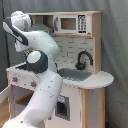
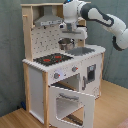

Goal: Play with the kitchen

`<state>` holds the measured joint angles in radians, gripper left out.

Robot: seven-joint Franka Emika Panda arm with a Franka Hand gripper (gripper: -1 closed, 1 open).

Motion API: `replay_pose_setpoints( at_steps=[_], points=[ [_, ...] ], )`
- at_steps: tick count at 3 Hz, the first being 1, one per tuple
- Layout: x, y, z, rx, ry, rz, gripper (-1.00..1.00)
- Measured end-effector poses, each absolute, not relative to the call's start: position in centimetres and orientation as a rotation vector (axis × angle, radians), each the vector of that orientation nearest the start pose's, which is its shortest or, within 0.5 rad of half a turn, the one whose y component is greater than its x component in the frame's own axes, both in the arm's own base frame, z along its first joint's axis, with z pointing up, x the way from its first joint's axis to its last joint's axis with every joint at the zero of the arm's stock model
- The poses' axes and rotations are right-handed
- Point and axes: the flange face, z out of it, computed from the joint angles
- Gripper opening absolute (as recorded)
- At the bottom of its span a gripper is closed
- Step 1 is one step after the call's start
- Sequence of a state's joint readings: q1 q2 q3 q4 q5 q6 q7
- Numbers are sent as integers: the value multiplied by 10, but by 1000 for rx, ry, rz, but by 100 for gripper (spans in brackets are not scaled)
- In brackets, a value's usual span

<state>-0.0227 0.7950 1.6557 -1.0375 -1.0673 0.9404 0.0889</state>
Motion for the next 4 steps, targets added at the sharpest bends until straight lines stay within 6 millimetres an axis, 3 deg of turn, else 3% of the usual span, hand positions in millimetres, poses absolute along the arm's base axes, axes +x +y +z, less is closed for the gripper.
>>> replay_pose_setpoints(
  at_steps=[4],
  points=[
    [419, 364, 625, -3118, -1505, 218, -100]
  ],
)
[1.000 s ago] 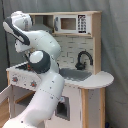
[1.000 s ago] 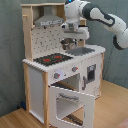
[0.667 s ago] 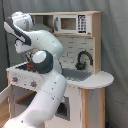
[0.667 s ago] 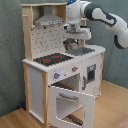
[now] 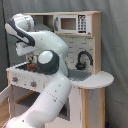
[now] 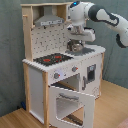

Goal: Play with the kitchen

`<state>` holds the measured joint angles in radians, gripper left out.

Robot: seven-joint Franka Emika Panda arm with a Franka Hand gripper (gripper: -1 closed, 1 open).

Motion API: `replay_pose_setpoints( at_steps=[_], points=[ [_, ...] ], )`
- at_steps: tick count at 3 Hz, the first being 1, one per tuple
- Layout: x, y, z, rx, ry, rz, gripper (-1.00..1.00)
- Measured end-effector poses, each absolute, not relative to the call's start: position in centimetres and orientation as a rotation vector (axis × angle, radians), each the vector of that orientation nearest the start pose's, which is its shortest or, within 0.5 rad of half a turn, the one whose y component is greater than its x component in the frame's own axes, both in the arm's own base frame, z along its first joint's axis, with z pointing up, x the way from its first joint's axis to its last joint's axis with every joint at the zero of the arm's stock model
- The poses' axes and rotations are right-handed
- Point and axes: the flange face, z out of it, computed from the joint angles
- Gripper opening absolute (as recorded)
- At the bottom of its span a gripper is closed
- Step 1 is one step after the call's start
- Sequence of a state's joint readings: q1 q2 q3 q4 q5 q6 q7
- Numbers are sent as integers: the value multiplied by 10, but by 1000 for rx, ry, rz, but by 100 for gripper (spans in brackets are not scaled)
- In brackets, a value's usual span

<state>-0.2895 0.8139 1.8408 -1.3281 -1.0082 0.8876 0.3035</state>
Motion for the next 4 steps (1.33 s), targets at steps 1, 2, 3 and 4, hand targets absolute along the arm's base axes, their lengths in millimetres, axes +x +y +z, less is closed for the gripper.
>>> replay_pose_setpoints(
  at_steps=[1, 2, 3, 4],
  points=[
    [411, 353, 619, -3147, -1476, 225, -100],
    [402, 341, 614, -3175, -1445, 224, -100],
    [392, 327, 610, -3202, -1414, 215, -100],
    [382, 312, 607, -3225, -1385, 197, -100]
  ],
)
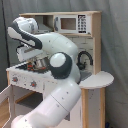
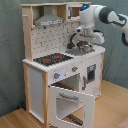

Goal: Play with the kitchen

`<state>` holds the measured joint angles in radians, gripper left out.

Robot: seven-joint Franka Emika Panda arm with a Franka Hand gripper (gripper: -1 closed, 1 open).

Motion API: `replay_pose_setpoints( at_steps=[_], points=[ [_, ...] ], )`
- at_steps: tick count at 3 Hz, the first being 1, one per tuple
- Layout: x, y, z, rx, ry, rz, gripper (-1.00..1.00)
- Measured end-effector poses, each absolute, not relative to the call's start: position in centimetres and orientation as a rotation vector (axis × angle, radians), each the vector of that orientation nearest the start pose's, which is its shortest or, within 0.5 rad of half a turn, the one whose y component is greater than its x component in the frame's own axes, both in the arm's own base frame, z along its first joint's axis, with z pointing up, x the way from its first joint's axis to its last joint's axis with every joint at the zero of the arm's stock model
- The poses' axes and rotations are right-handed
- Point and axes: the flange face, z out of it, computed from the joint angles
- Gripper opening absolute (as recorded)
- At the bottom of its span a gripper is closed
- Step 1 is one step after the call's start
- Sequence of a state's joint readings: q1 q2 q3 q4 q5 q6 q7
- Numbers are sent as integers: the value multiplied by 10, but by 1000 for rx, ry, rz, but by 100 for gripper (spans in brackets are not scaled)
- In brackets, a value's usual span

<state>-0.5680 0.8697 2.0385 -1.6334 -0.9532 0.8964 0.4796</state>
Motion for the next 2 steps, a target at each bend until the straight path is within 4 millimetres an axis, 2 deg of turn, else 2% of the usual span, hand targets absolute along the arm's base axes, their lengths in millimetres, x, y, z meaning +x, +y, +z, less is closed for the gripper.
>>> replay_pose_setpoints(
  at_steps=[2],
  points=[
    [361, 282, 604, -3262, -1329, 138, -100]
  ],
)
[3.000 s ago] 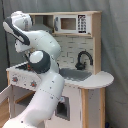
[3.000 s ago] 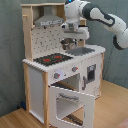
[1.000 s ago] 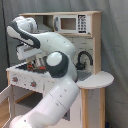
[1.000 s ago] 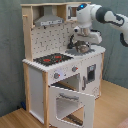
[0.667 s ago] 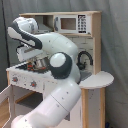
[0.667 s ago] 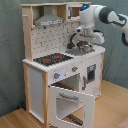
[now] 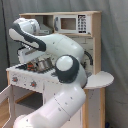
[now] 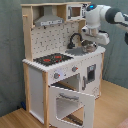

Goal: Play with the kitchen

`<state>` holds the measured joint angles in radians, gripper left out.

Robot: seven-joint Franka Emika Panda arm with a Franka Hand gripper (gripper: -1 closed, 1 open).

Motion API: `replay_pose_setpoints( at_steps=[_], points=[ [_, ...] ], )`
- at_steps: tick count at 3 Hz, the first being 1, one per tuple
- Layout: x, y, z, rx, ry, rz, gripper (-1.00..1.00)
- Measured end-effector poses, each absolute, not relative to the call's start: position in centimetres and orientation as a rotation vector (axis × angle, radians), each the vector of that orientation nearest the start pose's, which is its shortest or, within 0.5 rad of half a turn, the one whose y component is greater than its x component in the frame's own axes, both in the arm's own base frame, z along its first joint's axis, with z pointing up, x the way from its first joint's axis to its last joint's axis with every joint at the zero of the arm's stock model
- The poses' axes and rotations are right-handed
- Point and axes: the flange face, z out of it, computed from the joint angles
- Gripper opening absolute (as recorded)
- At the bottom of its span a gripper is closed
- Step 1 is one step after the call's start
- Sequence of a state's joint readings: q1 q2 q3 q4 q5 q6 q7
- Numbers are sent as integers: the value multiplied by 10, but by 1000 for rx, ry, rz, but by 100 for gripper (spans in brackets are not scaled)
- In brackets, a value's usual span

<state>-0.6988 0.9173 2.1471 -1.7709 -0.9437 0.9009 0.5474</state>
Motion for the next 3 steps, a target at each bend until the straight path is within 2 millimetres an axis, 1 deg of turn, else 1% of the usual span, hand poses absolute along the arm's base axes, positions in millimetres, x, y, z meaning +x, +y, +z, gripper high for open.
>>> replay_pose_setpoints(
  at_steps=[1, 2, 3],
  points=[
    [353, 267, 604, -3273, -1303, 102, -100],
    [344, 248, 604, -3281, -1262, 49, -100],
    [344, 230, 604, -3275, -1211, -14, -100]
  ],
)
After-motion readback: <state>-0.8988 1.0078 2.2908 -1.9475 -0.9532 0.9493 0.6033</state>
